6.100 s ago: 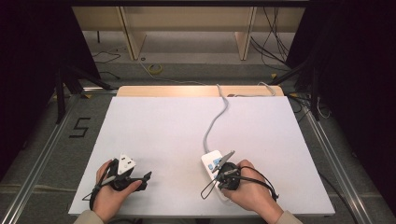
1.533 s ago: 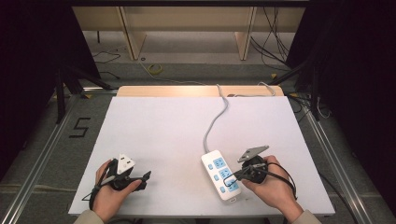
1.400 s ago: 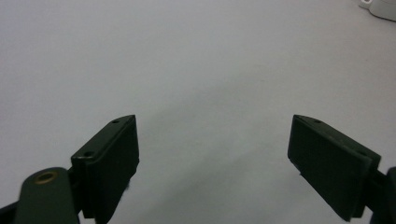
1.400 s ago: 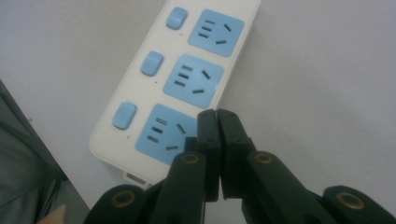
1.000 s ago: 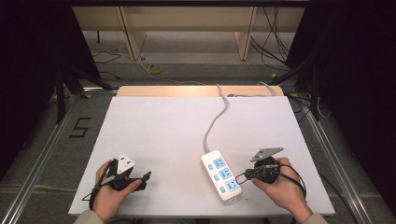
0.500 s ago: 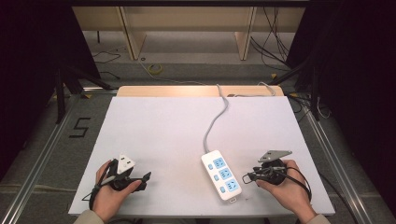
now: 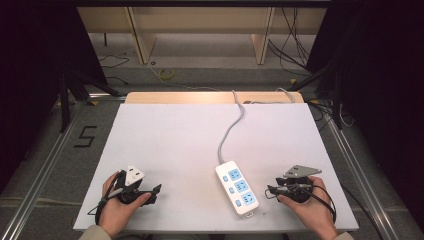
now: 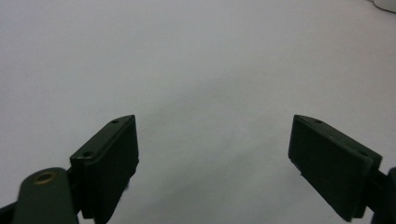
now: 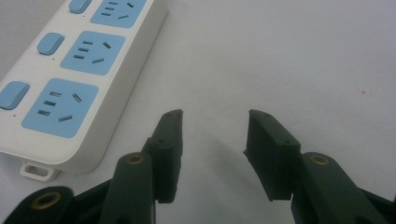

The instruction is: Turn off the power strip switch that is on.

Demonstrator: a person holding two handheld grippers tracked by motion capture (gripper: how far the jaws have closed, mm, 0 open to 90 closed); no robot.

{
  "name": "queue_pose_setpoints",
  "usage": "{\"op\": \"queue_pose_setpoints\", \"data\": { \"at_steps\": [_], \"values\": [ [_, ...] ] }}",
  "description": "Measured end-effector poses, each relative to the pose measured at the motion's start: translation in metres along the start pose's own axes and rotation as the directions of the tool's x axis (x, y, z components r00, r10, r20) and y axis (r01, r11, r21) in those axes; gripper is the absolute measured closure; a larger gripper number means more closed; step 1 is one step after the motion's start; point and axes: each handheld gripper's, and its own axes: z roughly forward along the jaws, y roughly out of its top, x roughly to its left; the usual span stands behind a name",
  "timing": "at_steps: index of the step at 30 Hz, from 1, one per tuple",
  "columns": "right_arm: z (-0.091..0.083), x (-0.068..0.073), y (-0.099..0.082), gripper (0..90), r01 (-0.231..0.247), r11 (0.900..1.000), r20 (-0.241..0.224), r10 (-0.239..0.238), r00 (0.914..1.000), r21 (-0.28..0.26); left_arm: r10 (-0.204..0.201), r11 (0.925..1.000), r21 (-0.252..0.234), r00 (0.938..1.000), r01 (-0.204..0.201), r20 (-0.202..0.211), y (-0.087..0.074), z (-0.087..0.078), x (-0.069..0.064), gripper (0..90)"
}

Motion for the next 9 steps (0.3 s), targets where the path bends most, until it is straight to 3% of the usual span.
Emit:
{"op": "queue_pose_setpoints", "data": {
  "at_steps": [9],
  "values": [
    [0.0001, 0.0001, -0.0017, 51.3, -0.002, 0.9994, 0.002, 0.002, 1.0000, -0.034, -0.010, 0.9999, 0.009, 0.9999, 0.010, 0.001, -0.0006, 0.0032, 0.0015, 15.6]
  ]
}}
